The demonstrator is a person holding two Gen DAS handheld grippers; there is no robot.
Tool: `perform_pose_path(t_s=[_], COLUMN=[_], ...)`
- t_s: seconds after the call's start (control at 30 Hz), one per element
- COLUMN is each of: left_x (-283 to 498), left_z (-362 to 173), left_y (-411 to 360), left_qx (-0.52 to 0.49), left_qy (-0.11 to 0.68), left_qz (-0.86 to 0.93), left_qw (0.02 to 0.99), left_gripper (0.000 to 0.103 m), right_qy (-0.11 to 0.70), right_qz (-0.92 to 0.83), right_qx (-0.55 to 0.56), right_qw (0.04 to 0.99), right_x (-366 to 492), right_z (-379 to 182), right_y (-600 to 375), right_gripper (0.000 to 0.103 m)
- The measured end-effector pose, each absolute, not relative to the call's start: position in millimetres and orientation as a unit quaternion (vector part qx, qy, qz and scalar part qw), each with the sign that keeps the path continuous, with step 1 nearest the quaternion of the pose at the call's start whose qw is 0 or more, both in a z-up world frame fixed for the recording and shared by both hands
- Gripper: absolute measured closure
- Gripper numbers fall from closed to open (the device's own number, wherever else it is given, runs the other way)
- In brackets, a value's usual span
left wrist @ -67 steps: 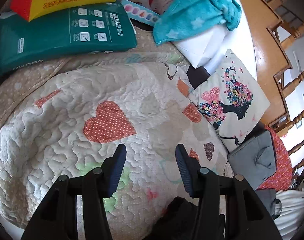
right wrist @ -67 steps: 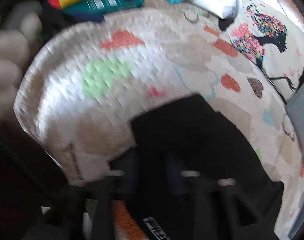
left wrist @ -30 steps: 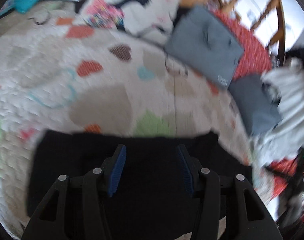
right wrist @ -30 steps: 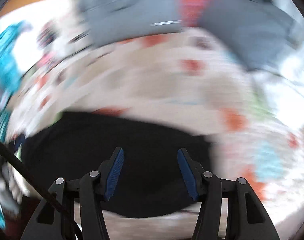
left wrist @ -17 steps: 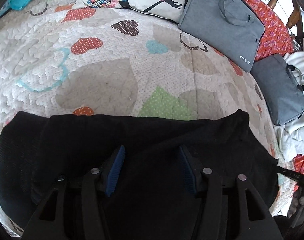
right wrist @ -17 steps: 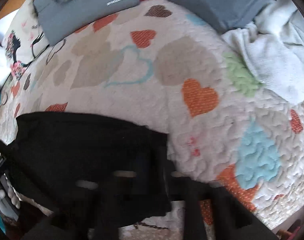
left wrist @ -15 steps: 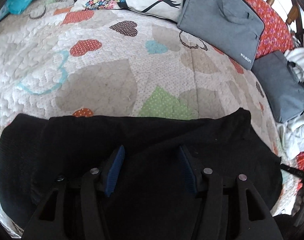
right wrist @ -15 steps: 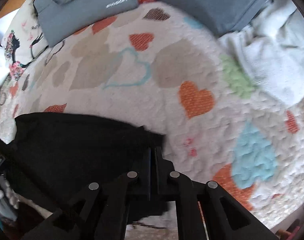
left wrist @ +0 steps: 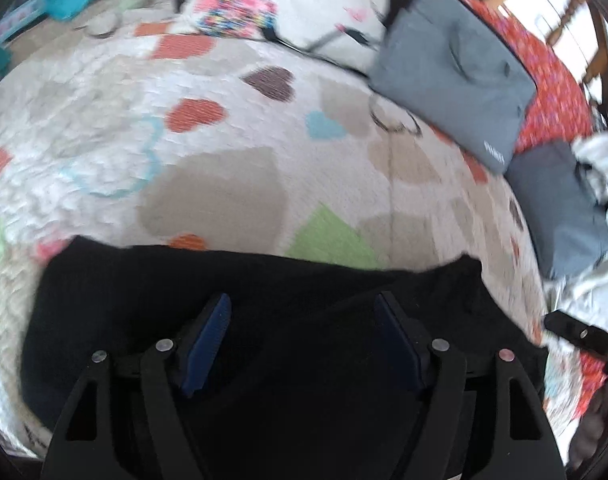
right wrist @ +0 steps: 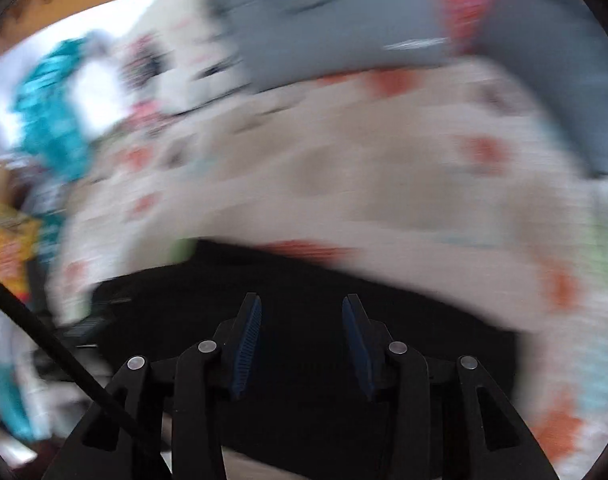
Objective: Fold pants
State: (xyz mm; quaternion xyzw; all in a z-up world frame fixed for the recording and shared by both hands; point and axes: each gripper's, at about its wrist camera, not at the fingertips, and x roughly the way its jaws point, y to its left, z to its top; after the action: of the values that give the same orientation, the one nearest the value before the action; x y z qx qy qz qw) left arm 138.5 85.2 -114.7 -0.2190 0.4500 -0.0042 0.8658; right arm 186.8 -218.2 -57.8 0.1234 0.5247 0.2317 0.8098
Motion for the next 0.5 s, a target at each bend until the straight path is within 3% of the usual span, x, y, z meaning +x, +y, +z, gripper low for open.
perform_pose_path(t_s=[0.1, 0.27, 0.5], left_x=[140, 153, 162], left_z=[-118, -125, -118], left_y=[104, 122, 140], left_qx=[-0.251, -0.287, -0.336], left_qy=[0.452, 0.454, 0.437], left_qz=[0.006, 0.004, -0.004], left_qw=[0.856, 0.844, 0.834], left_gripper=[0.030, 0.030, 0.030], right_qy=[0.553, 0.590, 0.562], right_qz=[0.279, 0.204, 0.143], right_qx=[0.141, 0.124, 0.169], right_qw=[0.772, 0.771, 0.797], right_x=[212, 274, 303], right_z=[-80, -133, -120], right_y=[-166, -132, -149], right_gripper=[0.057, 0.057, 0.057])
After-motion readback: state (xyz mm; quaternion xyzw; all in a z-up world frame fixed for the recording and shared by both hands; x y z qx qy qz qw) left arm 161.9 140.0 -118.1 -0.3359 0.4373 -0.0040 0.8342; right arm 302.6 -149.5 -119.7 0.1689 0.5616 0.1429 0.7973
